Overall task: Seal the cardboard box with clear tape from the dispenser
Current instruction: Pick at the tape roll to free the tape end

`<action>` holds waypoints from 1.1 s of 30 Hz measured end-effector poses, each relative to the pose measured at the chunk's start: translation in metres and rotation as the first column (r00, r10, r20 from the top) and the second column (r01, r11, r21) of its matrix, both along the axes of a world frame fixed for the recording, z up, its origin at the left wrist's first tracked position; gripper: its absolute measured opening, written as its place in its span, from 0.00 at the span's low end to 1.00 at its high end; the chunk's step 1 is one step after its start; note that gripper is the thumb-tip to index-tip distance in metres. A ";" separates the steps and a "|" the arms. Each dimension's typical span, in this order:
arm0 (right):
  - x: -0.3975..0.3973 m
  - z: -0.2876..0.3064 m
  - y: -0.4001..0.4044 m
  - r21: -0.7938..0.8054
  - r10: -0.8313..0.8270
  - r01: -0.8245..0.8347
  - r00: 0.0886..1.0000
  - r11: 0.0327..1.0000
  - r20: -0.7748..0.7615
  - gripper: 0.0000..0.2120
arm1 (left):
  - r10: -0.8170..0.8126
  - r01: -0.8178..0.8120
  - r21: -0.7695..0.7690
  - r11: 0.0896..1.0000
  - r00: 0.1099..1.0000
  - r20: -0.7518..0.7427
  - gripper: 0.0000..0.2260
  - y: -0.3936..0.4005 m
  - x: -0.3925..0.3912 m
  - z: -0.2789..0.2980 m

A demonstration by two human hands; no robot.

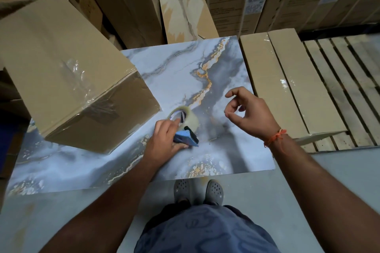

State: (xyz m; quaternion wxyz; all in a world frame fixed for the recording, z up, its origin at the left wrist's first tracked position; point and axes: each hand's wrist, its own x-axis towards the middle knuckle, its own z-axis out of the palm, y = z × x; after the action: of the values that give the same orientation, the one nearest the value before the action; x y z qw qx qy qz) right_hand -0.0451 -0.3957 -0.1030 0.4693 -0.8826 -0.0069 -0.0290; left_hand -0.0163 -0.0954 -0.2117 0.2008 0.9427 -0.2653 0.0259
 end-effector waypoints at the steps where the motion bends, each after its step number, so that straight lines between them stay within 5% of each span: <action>1: -0.007 -0.006 -0.003 -0.004 0.005 -0.005 1.000 1.000 -0.004 0.19 | 0.001 -0.001 0.031 1.000 1.000 0.001 0.33 0.000 -0.005 -0.002; 5: -0.039 -0.041 -0.014 -0.085 -0.001 -0.004 0.998 0.996 -0.057 0.20 | 0.031 -0.029 0.124 0.992 0.999 -0.015 0.19 -0.014 -0.014 -0.007; 10: -0.070 -0.080 -0.023 -0.158 -0.153 0.142 0.987 0.977 -0.057 0.13 | 0.027 -0.027 0.142 0.990 1.000 0.005 0.15 -0.019 -0.015 -0.011; 15: -0.082 -0.094 -0.016 -0.103 -0.318 0.309 0.945 0.946 -0.083 0.08 | -0.052 0.038 0.214 0.976 0.997 0.063 0.16 -0.015 -0.015 -0.004; 19: -0.087 -0.104 -0.010 0.011 -0.375 0.380 0.916 0.925 -0.139 0.08 | -0.032 0.039 0.280 0.959 0.999 -0.030 0.24 -0.018 -0.014 0.007; 23: -0.091 -0.103 -0.006 0.069 -0.371 0.380 0.921 0.922 -0.116 0.06 | -0.053 0.059 0.143 0.988 0.998 -0.044 0.34 -0.027 -0.019 0.025; 27: -0.088 -0.094 -0.002 0.140 -0.336 0.342 0.940 0.929 -0.063 0.02 | -0.245 0.244 -0.066 0.968 0.969 -0.009 0.27 -0.069 -0.021 0.048; 33: -0.083 -0.089 0.003 0.294 -0.311 0.327 0.945 0.898 -0.100 0.05 | -0.345 0.354 0.017 0.935 0.919 -0.192 0.18 -0.135 -0.013 0.073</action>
State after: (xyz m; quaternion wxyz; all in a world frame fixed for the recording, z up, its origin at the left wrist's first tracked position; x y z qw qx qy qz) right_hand -0.1285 -0.3930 -0.1920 0.5893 -0.7886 0.1540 -0.0840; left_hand -0.0292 -0.2303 -0.1391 0.2018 0.8833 -0.4099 -0.1053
